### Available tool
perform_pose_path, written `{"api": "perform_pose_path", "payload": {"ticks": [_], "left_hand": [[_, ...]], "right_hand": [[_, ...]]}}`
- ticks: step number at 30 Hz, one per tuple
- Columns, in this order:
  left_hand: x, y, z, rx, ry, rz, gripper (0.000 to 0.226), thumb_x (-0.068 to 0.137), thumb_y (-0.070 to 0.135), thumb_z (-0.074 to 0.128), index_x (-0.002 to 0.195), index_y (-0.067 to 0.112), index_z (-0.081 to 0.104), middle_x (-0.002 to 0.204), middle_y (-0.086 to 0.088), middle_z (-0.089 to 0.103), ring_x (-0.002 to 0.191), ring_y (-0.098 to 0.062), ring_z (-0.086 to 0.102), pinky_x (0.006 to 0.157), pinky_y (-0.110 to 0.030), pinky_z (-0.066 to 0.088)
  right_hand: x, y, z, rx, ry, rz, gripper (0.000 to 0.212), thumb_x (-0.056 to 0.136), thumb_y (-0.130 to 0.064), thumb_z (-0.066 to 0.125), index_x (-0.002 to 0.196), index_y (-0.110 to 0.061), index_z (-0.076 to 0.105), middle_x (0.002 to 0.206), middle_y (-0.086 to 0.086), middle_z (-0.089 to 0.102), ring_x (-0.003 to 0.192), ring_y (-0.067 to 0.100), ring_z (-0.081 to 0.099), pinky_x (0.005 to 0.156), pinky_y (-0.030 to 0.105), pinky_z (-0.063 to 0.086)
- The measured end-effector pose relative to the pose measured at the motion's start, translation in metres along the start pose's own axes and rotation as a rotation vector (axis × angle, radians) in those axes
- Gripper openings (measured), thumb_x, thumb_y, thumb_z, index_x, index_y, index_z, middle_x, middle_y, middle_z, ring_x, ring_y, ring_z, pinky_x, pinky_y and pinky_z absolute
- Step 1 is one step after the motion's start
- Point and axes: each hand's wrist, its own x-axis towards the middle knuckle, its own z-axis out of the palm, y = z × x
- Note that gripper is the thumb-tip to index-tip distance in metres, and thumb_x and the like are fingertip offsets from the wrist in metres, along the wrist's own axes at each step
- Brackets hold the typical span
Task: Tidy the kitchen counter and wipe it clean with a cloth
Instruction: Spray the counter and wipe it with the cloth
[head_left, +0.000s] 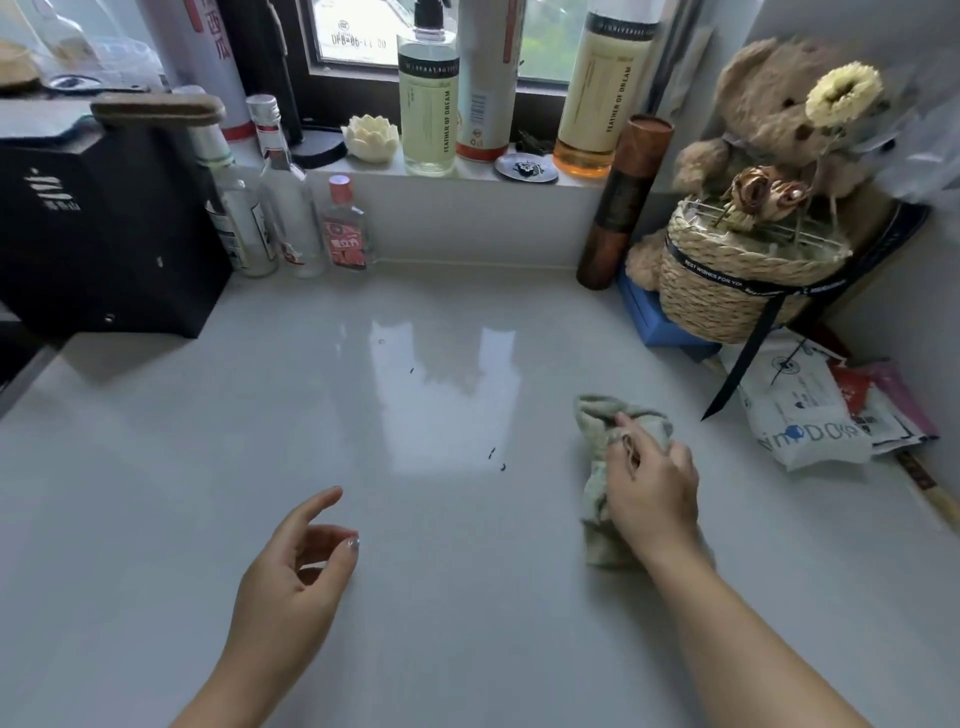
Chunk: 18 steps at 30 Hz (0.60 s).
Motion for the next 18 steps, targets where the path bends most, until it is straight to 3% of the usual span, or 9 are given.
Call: {"api": "perform_pose_path", "payload": {"ticks": [4, 9, 11, 14, 16, 18], "left_hand": [[0.002, -0.006, -0.017, 0.002, 0.030, -0.009, 0.046, 0.081, 0.003, 0.061, 0.097, 0.046, 0.053, 0.084, -0.002, 0.068, 0.083, -0.020, 0.063, 0.061, -0.006, 0.043], [0.012, -0.013, -0.034, -0.015, 0.087, -0.018, 0.047, 0.081, 0.002, 0.060, 0.096, 0.047, 0.053, 0.085, -0.003, 0.068, 0.085, -0.020, 0.064, 0.063, -0.007, 0.045], [0.017, -0.012, -0.038, -0.028, 0.090, -0.015, 0.047, 0.081, 0.002, 0.060, 0.095, 0.047, 0.054, 0.086, -0.005, 0.069, 0.086, -0.023, 0.065, 0.072, -0.018, 0.049], [0.026, -0.011, -0.042, -0.049, 0.097, -0.005, 0.048, 0.082, 0.000, 0.059, 0.095, 0.047, 0.055, 0.086, -0.007, 0.069, 0.087, -0.026, 0.065, 0.078, -0.032, 0.051], [0.031, -0.014, -0.046, -0.039, 0.106, 0.005, 0.049, 0.081, 0.000, 0.059, 0.096, 0.046, 0.055, 0.085, -0.006, 0.069, 0.084, -0.022, 0.066, 0.074, -0.023, 0.050], [0.036, -0.018, -0.052, -0.028, 0.107, 0.005, 0.046, 0.081, 0.000, 0.060, 0.100, 0.041, 0.057, 0.084, -0.003, 0.069, 0.077, -0.015, 0.065, 0.066, -0.011, 0.048]], "right_hand": [[0.025, -0.024, 0.029, -0.310, -0.120, 0.119, 0.041, 0.092, -0.036, 0.036, 0.133, -0.032, 0.043, 0.133, 0.019, 0.034, 0.124, 0.035, 0.029, 0.103, 0.046, 0.030], [-0.040, -0.064, 0.087, -0.382, -0.190, -0.124, 0.041, 0.091, -0.041, 0.036, 0.131, -0.036, 0.043, 0.130, 0.012, 0.037, 0.118, 0.030, 0.035, 0.098, 0.040, 0.033], [-0.049, -0.076, 0.094, -0.353, -0.242, -0.160, 0.040, 0.092, -0.041, 0.035, 0.130, -0.035, 0.045, 0.128, 0.010, 0.038, 0.118, 0.029, 0.036, 0.099, 0.038, 0.033], [-0.031, -0.077, 0.084, -0.050, -0.258, -0.164, 0.035, 0.093, -0.031, 0.038, 0.125, -0.026, 0.053, 0.121, 0.015, 0.049, 0.117, 0.031, 0.041, 0.100, 0.034, 0.033], [0.000, -0.071, 0.069, 0.055, -0.198, -0.139, 0.036, 0.094, -0.026, 0.038, 0.126, -0.021, 0.053, 0.119, 0.022, 0.053, 0.115, 0.033, 0.043, 0.100, 0.032, 0.033], [0.038, -0.066, 0.058, -0.020, -0.154, -0.051, 0.038, 0.094, -0.026, 0.037, 0.128, -0.019, 0.051, 0.121, 0.028, 0.049, 0.115, 0.038, 0.043, 0.102, 0.036, 0.033]]}}
